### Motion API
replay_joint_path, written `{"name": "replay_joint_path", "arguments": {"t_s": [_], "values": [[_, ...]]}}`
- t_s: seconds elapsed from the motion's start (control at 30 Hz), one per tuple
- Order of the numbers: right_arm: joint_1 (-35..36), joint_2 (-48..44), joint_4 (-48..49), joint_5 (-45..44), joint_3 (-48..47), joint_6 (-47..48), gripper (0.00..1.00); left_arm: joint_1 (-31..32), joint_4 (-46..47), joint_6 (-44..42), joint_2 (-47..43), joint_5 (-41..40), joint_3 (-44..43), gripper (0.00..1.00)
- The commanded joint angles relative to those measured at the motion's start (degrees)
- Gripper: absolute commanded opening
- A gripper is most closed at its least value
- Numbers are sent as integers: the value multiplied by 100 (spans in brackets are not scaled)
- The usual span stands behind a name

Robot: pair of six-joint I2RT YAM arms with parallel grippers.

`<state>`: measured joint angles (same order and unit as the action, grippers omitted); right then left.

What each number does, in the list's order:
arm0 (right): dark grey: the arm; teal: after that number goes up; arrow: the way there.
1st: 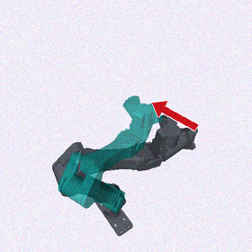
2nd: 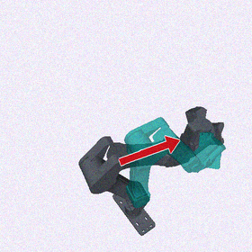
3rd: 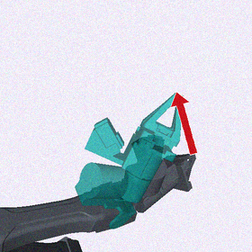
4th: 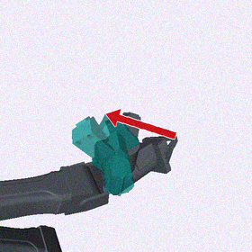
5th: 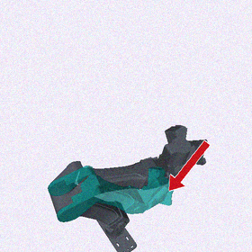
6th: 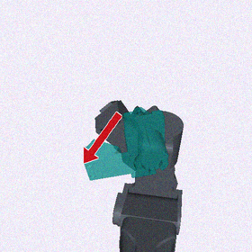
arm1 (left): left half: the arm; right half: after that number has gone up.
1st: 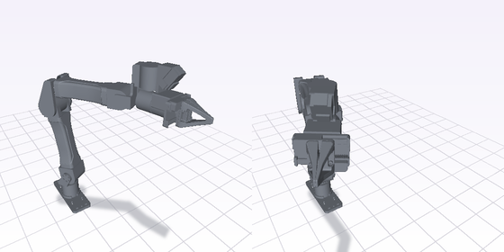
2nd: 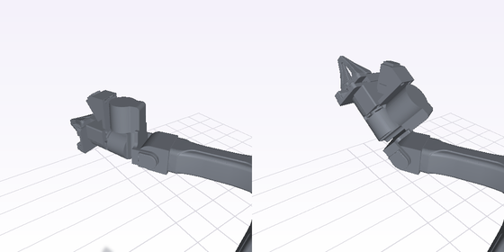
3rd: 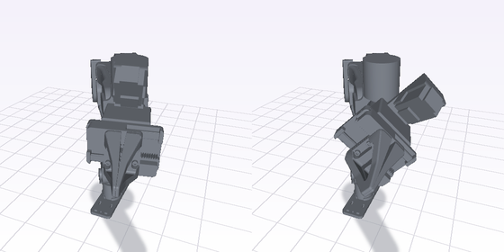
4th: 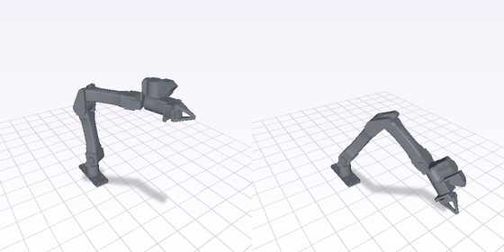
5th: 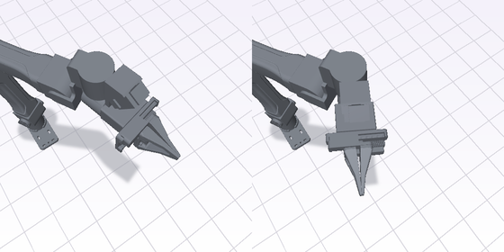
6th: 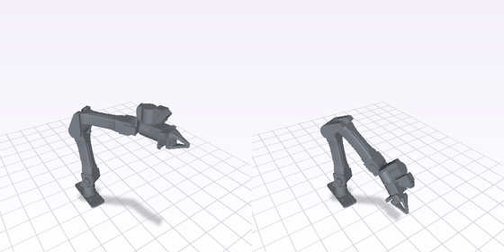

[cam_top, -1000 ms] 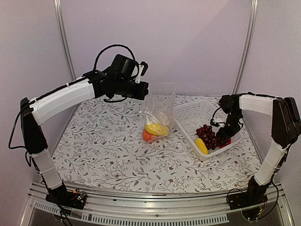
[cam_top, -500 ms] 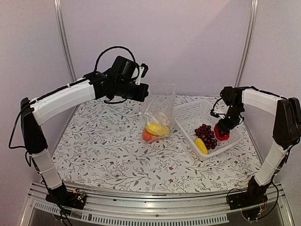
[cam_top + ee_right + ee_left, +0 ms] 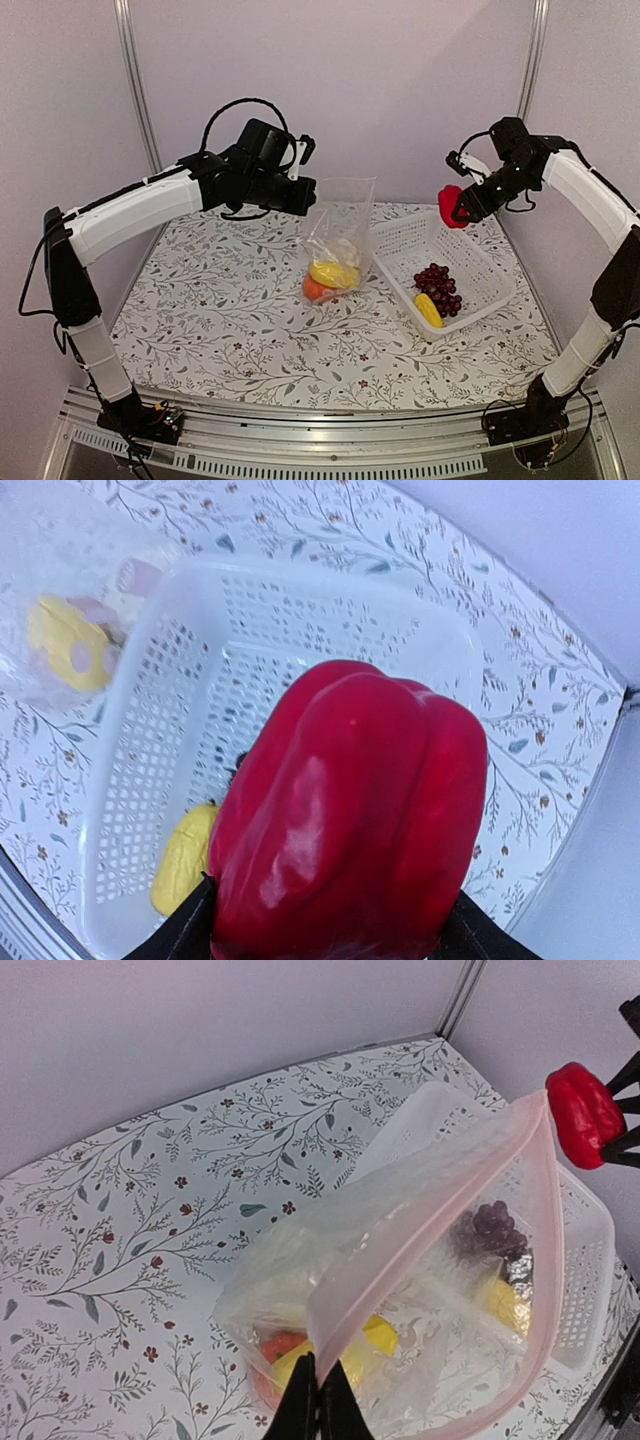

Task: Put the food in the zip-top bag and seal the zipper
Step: Pick up the fake vegetable from the bin, then place the fake vegetable in the zipper food storage bag.

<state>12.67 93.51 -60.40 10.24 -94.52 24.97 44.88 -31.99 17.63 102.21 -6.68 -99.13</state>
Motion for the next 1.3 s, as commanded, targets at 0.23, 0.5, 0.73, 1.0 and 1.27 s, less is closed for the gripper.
{"name": "replay_joint_path", "arguments": {"t_s": [0.23, 0.5, 0.73, 1.0, 1.27], "values": [[118, -319, 600, 2929, -1256, -229, 47, 40, 43, 73, -111, 141, -147, 0], [662, -245, 1078, 3653, -1277, -502, 46, 95, 39, 115, -134, 158, -162, 0], [1228, -302, 2145, 4224, -839, -894, 46, 109, 51, 115, -151, 178, -175, 0], [1828, -172, 3008, 3882, -361, -700, 47, 108, 131, 206, -204, 385, -194, 0], [1914, 382, 3289, 3472, -228, -645, 47, 108, 158, 249, -352, 371, -137, 0]]}}
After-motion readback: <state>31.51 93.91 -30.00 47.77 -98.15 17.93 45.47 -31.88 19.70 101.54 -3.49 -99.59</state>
